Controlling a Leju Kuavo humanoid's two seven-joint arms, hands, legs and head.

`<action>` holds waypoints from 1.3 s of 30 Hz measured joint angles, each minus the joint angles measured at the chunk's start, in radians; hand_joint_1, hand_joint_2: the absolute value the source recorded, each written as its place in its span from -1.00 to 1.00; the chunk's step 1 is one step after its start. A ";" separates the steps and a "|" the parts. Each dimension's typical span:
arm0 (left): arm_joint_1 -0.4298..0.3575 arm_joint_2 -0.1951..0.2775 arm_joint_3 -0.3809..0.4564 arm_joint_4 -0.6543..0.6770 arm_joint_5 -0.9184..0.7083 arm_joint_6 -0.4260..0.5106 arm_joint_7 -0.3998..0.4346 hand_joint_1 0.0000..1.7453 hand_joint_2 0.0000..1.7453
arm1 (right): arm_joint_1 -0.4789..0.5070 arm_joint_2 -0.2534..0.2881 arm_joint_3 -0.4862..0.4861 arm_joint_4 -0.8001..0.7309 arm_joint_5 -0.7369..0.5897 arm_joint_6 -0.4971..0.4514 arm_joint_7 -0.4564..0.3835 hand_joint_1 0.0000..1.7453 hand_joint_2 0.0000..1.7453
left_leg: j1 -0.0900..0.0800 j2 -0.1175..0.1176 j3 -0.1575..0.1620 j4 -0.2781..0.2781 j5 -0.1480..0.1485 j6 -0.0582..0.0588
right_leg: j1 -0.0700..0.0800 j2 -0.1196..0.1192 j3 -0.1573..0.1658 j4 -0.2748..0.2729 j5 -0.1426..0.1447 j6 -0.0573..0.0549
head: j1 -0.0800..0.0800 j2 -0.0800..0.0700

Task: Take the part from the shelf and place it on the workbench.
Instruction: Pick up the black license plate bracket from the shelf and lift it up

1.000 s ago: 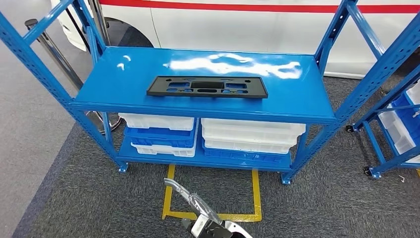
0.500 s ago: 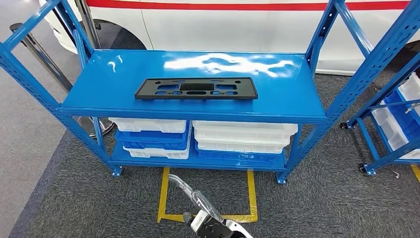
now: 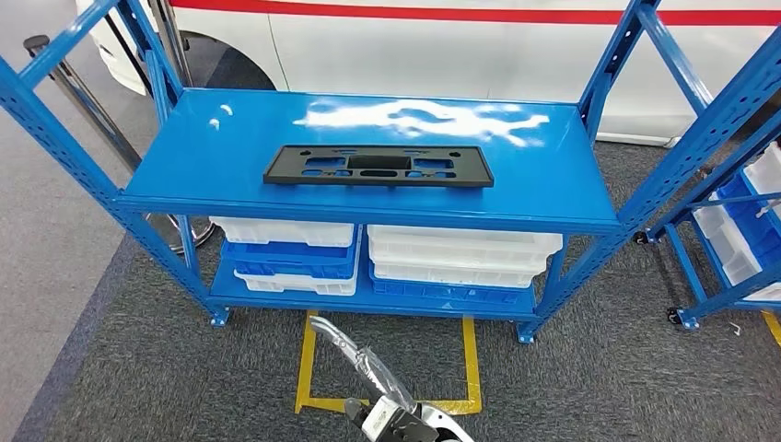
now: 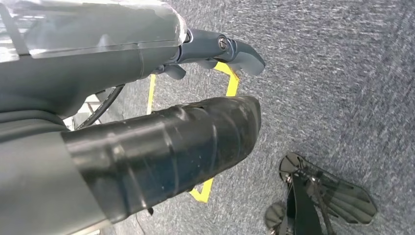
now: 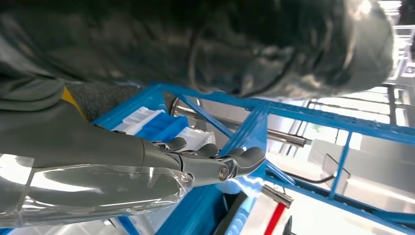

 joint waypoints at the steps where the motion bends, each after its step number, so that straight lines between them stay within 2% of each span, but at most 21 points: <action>1: 0.000 0.000 -0.003 0.000 -0.002 -0.002 0.000 -1.00 -1.00 | 0.000 0.000 0.001 -0.003 0.000 0.000 0.000 -1.00 -1.00 | -0.002 0.000 0.000 0.000 -0.001 -0.005 | 0.003 0.001 0.006 -0.015 -0.001 -0.002 | 0.000 0.000; 3: -0.001 -0.001 -0.009 0.000 -0.003 -0.006 0.000 -1.00 -1.00 | -0.001 0.000 0.004 -0.008 0.000 0.001 -0.001 -1.00 -1.00 | -0.001 0.001 0.000 -0.002 -0.002 -0.015 | 0.001 0.003 0.008 -0.023 0.001 -0.008 | 0.000 0.000; 5: -0.002 -0.003 -0.012 0.001 -0.003 -0.013 0.000 -1.00 -1.00 | -0.002 0.000 0.006 -0.014 0.000 0.001 -0.002 -1.00 -1.00 | 0.001 0.000 -0.009 0.025 -0.026 -0.024 | -0.005 0.002 0.016 -0.035 0.006 -0.020 | 0.000 0.000; 8: -0.001 -0.004 -0.013 0.001 -0.004 -0.018 -0.001 -1.00 -1.00 | -0.004 -0.001 0.010 -0.018 0.000 0.001 -0.002 -1.00 -1.00 | 0.003 -0.001 -0.085 0.191 -0.111 -0.033 | -0.006 0.000 0.020 -0.040 0.008 -0.029 | -0.001 0.000; 10: 0.002 -0.005 -0.013 0.001 -0.004 -0.017 -0.002 -1.00 -1.00 | -0.003 -0.003 0.012 -0.019 0.000 0.001 -0.002 -1.00 -1.00 | 0.004 -0.001 -0.125 0.268 -0.125 -0.037 | -0.005 0.001 0.020 -0.038 0.007 -0.029 | -0.001 0.000; 11: 0.003 -0.005 -0.013 0.001 -0.005 -0.017 -0.003 -1.00 -1.00 | -0.002 -0.005 0.013 -0.020 0.001 0.001 -0.002 -1.00 -1.00 | 0.005 -0.001 -0.121 0.253 -0.102 -0.039 | -0.006 0.002 0.021 -0.037 0.005 -0.029 | -0.001 0.000; 13: 0.005 -0.005 -0.013 0.001 -0.006 -0.016 -0.003 -1.00 -1.00 | -0.001 -0.009 0.015 -0.024 0.002 0.003 -0.004 -1.00 -1.00 | 0.007 -0.001 -0.067 0.128 -0.031 -0.038 | -0.007 0.005 0.023 -0.033 0.001 -0.024 | -0.001 0.000; 15: 0.004 -0.006 -0.014 0.002 -0.008 -0.016 -0.003 -1.00 -1.00 | 0.001 -0.012 0.016 -0.031 0.003 0.004 -0.006 -1.00 -1.00 | 0.005 -0.003 -0.023 0.025 0.006 -0.031 | -0.003 0.007 0.020 -0.025 -0.003 -0.014 | 0.000 0.000; 18: 0.003 -0.007 -0.014 0.002 -0.010 -0.016 -0.003 -1.00 -1.00 | 0.004 -0.017 0.016 -0.039 0.004 0.005 -0.008 -1.00 -1.00 | 0.001 -0.005 -0.018 0.008 0.007 -0.013 | 0.000 0.008 0.017 -0.024 -0.003 0.001 | 0.000 0.000; 20: 0.003 -0.008 -0.015 0.002 -0.011 -0.017 -0.003 -1.00 -1.00 | 0.005 -0.021 0.016 -0.045 0.004 0.005 -0.010 -1.00 -1.00 | 0.002 -0.003 -0.016 0.003 0.011 0.002 | -0.003 0.007 0.010 -0.003 -0.020 0.011 | 0.000 0.000; 23: 0.003 -0.010 -0.017 0.002 -0.012 -0.017 -0.003 -1.00 -1.00 | 0.009 -0.026 0.017 -0.050 0.005 0.006 -0.012 -1.00 -1.00 | 0.000 -0.001 -0.016 0.000 0.012 0.018 | -0.006 0.003 -0.066 0.159 -0.106 0.021 | 0.000 0.000; 24: 0.003 -0.010 -0.018 0.002 -0.012 -0.017 -0.003 -1.00 -1.00 | 0.012 -0.028 0.017 -0.051 0.005 0.006 -0.012 -1.00 -1.00 | -0.001 -0.001 -0.016 0.000 0.012 0.019 | -0.007 0.003 -0.096 0.219 -0.127 0.022 | 0.000 0.000; 25: 0.004 -0.010 -0.019 0.002 -0.012 -0.017 -0.003 -1.00 -1.00 | 0.014 -0.030 0.017 -0.051 0.005 0.005 -0.012 -1.00 -1.00 | -0.003 0.000 -0.015 0.000 0.011 0.021 | -0.007 0.002 -0.112 0.248 -0.128 0.022 | 0.000 0.000; 26: 0.004 -0.010 -0.019 0.002 -0.012 -0.017 -0.003 -1.00 -1.00 | 0.016 -0.031 0.017 -0.052 0.005 0.005 -0.012 -1.00 -1.00 | -0.005 0.000 -0.013 0.000 0.010 0.021 | -0.006 0.002 -0.110 0.240 -0.111 0.019 | 0.000 0.000; 27: 0.004 -0.011 -0.020 0.002 -0.012 -0.017 -0.004 -1.00 -1.00 | 0.017 -0.033 0.017 -0.053 0.005 0.005 -0.012 -1.00 -1.00 | -0.006 -0.001 -0.011 0.000 0.008 0.021 | -0.005 0.002 -0.089 0.195 -0.078 0.015 | 0.000 0.000; 28: 0.004 -0.011 -0.020 0.002 -0.013 -0.018 -0.004 -1.00 -1.00 | 0.018 -0.033 0.017 -0.054 0.006 0.004 -0.012 -1.00 -1.00 | -0.007 -0.002 -0.008 0.000 0.007 0.021 | -0.003 0.002 -0.056 0.125 -0.042 0.008 | 0.000 0.000; 30: 0.004 -0.014 -0.021 0.002 -0.013 -0.020 -0.005 -1.00 -1.00 | 0.017 -0.033 0.017 -0.058 0.006 0.004 -0.012 -1.00 -1.00 | -0.010 -0.002 -0.004 0.000 0.003 0.015 | 0.004 -0.001 0.000 0.009 -0.003 -0.005 | 0.000 0.000; 32: 0.003 -0.015 -0.023 0.003 -0.013 -0.020 -0.006 -1.00 -1.00 | 0.017 -0.033 0.017 -0.061 0.006 0.003 -0.012 -1.00 -1.00 | -0.011 -0.002 -0.004 -0.002 0.001 0.006 | 0.011 -0.001 0.014 -0.024 -0.004 -0.010 | 0.000 0.000; 35: 0.002 -0.015 -0.027 0.003 -0.013 -0.020 -0.008 -1.00 -1.00 | 0.017 -0.033 0.017 -0.064 0.006 0.002 -0.013 -1.00 -1.00 | -0.011 -0.002 -0.001 0.005 -0.010 -0.008 | 0.003 -0.001 0.027 -0.044 0.002 -0.020 | 0.000 0.000; 37: 0.002 -0.016 -0.029 0.003 -0.013 -0.020 -0.009 -1.00 -1.00 | 0.017 -0.032 0.017 -0.067 0.006 0.002 -0.013 -1.00 -1.00 | -0.009 -0.004 -0.035 0.079 -0.053 -0.016 | -0.004 -0.003 0.041 -0.057 0.004 -0.029 | -0.001 0.000; 39: 0.003 -0.016 -0.030 0.003 -0.013 -0.020 -0.009 -1.00 -1.00 | 0.017 -0.032 0.018 -0.067 0.006 0.002 -0.013 -1.00 -1.00 | -0.005 -0.004 -0.104 0.205 -0.101 -0.025 | -0.004 -0.004 0.044 -0.059 0.001 -0.034 | -0.002 0.000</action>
